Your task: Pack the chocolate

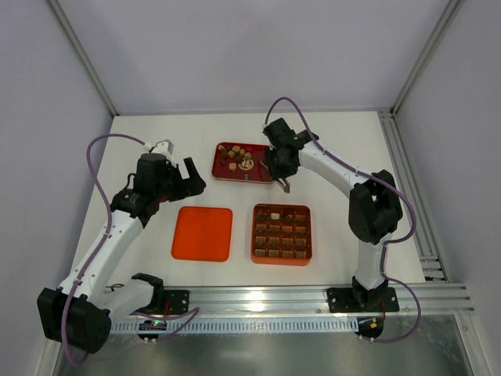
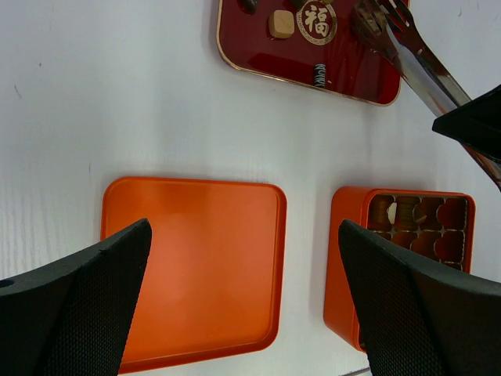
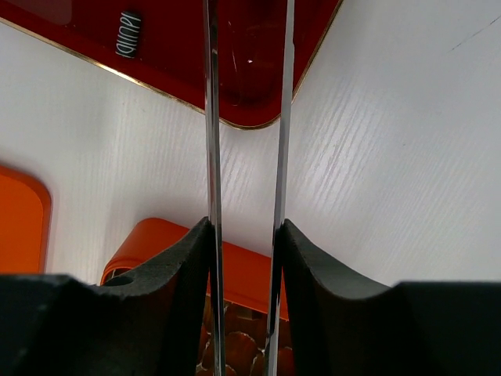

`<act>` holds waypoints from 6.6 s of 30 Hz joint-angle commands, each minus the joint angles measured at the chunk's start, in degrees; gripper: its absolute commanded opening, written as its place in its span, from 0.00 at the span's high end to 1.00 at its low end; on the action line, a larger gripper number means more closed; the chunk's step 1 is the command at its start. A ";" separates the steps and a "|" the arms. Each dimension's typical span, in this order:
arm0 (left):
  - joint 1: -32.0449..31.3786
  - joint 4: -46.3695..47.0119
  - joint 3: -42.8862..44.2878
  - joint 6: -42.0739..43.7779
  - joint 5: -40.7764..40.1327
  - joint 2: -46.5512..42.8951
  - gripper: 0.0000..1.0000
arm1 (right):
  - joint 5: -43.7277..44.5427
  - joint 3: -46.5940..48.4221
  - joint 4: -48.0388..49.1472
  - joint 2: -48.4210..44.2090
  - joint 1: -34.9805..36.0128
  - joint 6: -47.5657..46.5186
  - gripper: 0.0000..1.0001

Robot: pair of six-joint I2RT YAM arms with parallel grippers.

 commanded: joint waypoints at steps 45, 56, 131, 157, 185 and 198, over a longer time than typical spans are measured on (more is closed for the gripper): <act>0.15 1.19 0.09 0.58 0.86 -0.57 0.00 | 0.59 -6.45 -4.52 -25.13 0.27 0.21 0.69; 0.15 1.36 0.09 0.67 1.21 -0.57 0.00 | -1.17 -25.25 -9.17 -45.71 0.27 3.55 0.69; 0.15 1.37 0.09 0.58 1.39 0.57 0.00 | -7.76 -13.77 -2.07 -31.77 1.68 1.36 0.58; 0.15 1.37 0.00 0.49 1.21 0.04 0.00 | -0.38 26.15 -7.15 10.70 4.93 -4.01 0.59; 0.15 1.37 -0.08 0.67 1.30 0.13 0.00 | 0.24 26.67 -7.06 15.10 5.99 -4.36 0.59; 0.15 1.37 -0.08 0.67 1.30 -0.04 0.00 | 1.03 26.85 -7.86 15.01 6.07 -4.01 0.68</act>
